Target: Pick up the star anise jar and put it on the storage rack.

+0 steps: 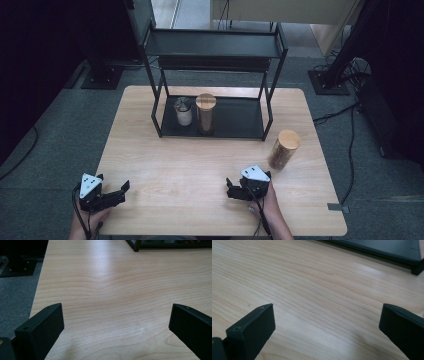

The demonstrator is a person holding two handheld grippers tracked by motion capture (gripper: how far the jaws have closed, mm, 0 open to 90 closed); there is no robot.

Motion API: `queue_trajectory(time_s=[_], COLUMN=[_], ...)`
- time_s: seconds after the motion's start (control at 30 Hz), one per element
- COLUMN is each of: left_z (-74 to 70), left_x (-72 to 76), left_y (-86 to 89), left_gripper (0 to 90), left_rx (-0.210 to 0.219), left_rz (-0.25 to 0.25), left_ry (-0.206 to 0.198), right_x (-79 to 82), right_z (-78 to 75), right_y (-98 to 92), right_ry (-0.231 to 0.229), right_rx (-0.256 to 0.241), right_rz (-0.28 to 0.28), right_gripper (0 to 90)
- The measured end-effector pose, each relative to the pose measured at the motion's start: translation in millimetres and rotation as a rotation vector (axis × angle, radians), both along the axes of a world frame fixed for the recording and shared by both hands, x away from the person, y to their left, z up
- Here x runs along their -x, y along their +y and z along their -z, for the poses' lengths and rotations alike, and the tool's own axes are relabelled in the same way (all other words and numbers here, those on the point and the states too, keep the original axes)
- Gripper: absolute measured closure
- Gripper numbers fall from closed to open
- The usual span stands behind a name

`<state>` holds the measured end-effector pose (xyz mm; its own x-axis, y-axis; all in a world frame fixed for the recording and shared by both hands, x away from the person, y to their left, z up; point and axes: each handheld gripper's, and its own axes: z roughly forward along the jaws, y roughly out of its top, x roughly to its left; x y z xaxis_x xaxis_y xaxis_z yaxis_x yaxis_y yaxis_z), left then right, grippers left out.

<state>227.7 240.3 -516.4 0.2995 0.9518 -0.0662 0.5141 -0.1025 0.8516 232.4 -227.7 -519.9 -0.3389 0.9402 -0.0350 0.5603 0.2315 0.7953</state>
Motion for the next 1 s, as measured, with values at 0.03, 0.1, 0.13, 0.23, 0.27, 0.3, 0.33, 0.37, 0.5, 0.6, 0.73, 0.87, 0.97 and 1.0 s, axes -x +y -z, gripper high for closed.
queue_trajectory(time_s=[0.03,0.1,0.13,0.23,0.27,0.3,0.33,0.37,0.5,0.6,0.73,0.87,0.97,1.0], left_z=[0.0,0.0,0.0,0.0,0.0,0.0,0.0,0.0,0.0,0.1,0.0,0.0,0.0,0.0], left_x=[0.0,-0.1,-0.1,-0.2,-0.1,-0.1,-0.1,-0.1,-0.2,-0.2,-0.1,-0.2,-0.1,-0.1], left_y=[0.0,0.4,0.5,0.4,0.5,0.5,0.5,0.5,0.9,1.0,1.0,0.9,0.9,0.9], left_gripper=[0.1,0.1,0.0,0.0,0.1,0.1,0.1,0.1,0.0,0.0,0.1,0.1,0.0,0.0], left_rx=[0.001,0.001,0.001,0.001,0.001,0.001,0.0,0.001,0.004,0.008,0.006,0.006,0.005,0.005], left_rz=[-0.001,-0.001,-0.001,-0.002,-0.003,-0.004,-0.004,-0.003,-0.003,-0.006,-0.007,-0.006,-0.008,-0.009], left_ry=[0.0,0.002,0.002,0.002,0.002,0.002,0.002,0.002,0.003,0.002,0.002,0.002,0.002,0.001], right_x=[1.2,3.8,5.0,8.3,9.3,10.4,11.3,12.3,16.3,18.9,22.3,26.1,29.2,30.0], right_z=[0.1,0.4,0.4,0.5,0.6,0.6,0.6,0.6,0.8,0.7,0.8,0.8,0.8,0.8], right_y=[-2.5,-7.7,-9.9,-16.6,-18.8,-21.2,-23.7,-26.2,-36.3,-44.4,-55.3,-66.8,-76.8,-79.7], right_ry=[0.0,-0.001,-0.002,-0.006,-0.007,-0.007,-0.008,-0.009,-0.009,-0.01,-0.009,-0.014,-0.016,-0.018], right_rx=[-0.003,-0.01,-0.012,0.002,0.004,0.007,0.006,0.006,0.009,0.014,0.022,0.029,0.021,0.021], right_rz=[0.003,0.006,0.008,0.012,0.016,0.019,0.022,0.025,0.037,0.047,0.064,0.082,0.093,0.098], right_gripper=[0.3,0.3,0.3,0.3,0.3,0.2,0.2,0.3,0.2,0.3,0.3,0.3,0.3,0.3])
